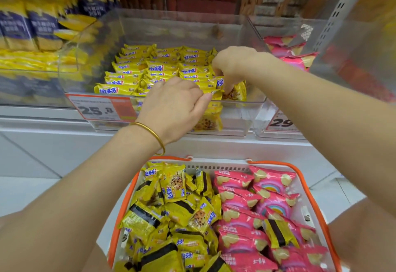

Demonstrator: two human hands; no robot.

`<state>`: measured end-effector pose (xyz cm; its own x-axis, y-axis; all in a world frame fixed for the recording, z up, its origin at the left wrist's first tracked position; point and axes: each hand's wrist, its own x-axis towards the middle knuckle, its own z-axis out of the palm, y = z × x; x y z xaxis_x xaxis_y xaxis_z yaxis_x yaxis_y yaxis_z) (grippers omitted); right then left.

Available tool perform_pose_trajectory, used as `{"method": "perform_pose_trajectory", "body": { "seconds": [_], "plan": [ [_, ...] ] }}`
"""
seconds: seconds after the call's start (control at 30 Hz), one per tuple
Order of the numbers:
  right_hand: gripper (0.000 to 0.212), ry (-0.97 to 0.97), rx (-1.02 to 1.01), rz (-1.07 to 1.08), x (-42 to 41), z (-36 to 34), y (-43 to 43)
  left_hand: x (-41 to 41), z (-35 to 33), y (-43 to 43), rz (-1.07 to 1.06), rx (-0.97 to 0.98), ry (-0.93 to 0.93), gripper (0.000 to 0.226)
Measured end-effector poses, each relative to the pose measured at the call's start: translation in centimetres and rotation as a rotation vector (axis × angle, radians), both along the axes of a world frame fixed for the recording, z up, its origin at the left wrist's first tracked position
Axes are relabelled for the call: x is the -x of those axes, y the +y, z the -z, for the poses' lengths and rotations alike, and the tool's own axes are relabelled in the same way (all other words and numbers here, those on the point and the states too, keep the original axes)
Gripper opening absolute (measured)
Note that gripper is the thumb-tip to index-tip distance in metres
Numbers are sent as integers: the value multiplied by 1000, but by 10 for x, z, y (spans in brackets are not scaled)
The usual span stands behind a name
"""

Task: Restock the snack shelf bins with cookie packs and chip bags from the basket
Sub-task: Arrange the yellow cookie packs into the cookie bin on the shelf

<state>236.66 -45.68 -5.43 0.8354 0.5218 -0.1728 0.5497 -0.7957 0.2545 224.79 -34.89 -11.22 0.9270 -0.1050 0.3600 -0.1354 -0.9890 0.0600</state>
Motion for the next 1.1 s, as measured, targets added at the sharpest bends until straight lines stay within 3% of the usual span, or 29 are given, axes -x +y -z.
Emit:
{"method": "perform_pose_trajectory", "body": {
  "seconds": [0.23,0.43,0.53,0.67,0.77,0.93,1.0,1.1],
  "plan": [
    [51,-87,30,-96,-5,15,-9,2,3,3,29,35,-29,70],
    [40,-7,-65,-76,-3,26,-12,7,2,3,70,54,-45,63],
    [31,-77,-223,-71,16,7,-21,18,-4,2,125,135,-122,51],
    [30,-199,-588,-151,80,-6,-47,43,-9,3,165,72,-185,34],
    [24,7,-765,-180,123,31,-55,63,-2,6,163,69,-74,33],
    [13,549,-401,-153,155,157,-29,83,22,11,131,6,177,50],
    [17,637,-329,-124,159,193,-19,85,28,10,102,-14,265,55],
    [46,609,-228,-65,167,227,-8,80,31,8,63,-38,322,33]
  ]
}}
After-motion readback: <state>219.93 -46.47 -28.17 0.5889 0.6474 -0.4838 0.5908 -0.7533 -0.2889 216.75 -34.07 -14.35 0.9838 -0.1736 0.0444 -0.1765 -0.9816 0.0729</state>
